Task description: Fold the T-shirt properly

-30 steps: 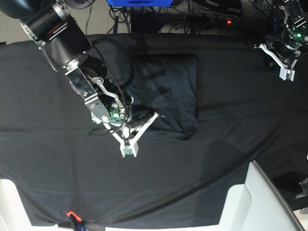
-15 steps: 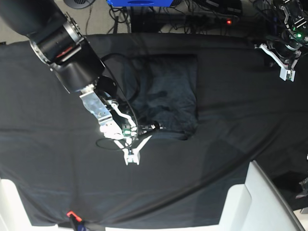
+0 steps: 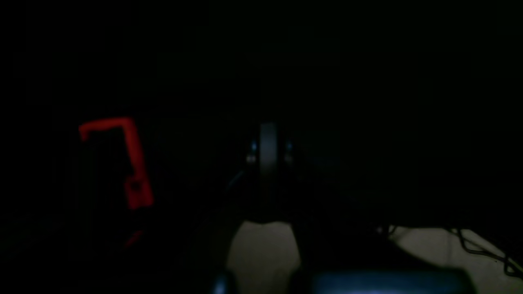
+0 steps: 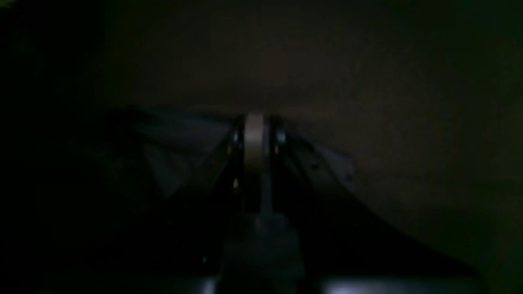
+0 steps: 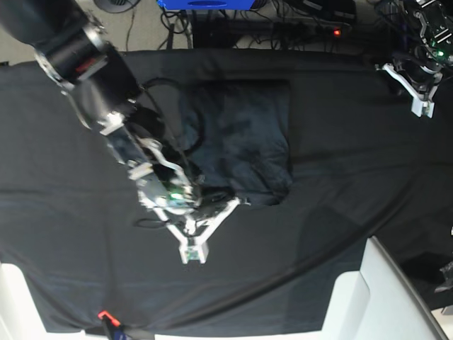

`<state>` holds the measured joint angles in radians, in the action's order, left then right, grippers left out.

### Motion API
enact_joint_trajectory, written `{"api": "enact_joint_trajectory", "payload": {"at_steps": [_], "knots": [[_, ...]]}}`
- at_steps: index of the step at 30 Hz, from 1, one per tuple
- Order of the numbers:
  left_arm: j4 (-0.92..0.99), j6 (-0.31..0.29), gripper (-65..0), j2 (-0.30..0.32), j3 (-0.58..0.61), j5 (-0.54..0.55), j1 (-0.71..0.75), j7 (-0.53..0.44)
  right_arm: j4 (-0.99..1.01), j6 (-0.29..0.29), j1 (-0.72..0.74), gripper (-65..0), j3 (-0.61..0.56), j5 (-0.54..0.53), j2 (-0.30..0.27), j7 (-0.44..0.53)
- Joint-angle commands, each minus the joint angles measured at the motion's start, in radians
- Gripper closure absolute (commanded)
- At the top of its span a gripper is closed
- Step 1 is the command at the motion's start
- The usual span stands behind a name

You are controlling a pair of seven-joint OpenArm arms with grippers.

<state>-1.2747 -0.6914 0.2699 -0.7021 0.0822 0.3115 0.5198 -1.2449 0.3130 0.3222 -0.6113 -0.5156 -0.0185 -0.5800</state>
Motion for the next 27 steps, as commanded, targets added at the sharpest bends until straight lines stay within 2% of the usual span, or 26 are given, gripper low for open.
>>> {"api": "enact_joint_trajectory", "payload": {"at_steps": [1, 5, 7, 11, 15, 18, 24, 27], "knots": [[-0.029, -0.007, 0.0, 0.018, 0.023, 0.015, 0.001, -0.013, -0.054, 0.001, 0.005, -3.5, 0.004, 0.004, -0.011, -0.01], [-0.144, -0.007, 0.0, 0.012, 0.121, 0.034, 0.042, -0.013, -0.23, 0.001, -0.085, -3.2, 0.0, 0.004, -0.08, -0.157], [-0.228, -0.007, 0.0, -0.004, 0.174, 0.083, 0.065, -0.013, -0.306, 0.001, -0.163, -3.0, 0.0, 0.004, -0.11, -0.188], [-0.363, -0.007, 0.0, -0.019, 0.292, 0.163, 0.099, -0.013, -0.381, 0.001, -0.311, -3.0, 0.0, 0.005, -0.139, -0.188], [-0.418, -0.007, 0.0, -0.06, 0.407, 0.167, 0.096, -0.013, -0.384, 0.001, -0.4, -3.0, -0.002, 0.007, -0.142, -0.169], [-0.4, -0.007, 0.0, -0.079, 0.471, 0.167, 0.074, -0.013, -0.378, 0.001, -0.436, -3.0, -0.002, 0.007, -0.145, -0.122], [-0.314, -0.007, 0.0, -0.085, 0.574, 0.167, 0.03, -0.014, -0.371, 0.001, -0.453, -3.2, -0.048, 0.012, -0.145, -0.111], [-0.239, -0.007, 0.0, -0.085, 0.585, 0.167, 0.004, -0.034, -0.341, 0.001, -0.455, -3.2, -0.063, 0.065, -0.139, -0.11]]}}
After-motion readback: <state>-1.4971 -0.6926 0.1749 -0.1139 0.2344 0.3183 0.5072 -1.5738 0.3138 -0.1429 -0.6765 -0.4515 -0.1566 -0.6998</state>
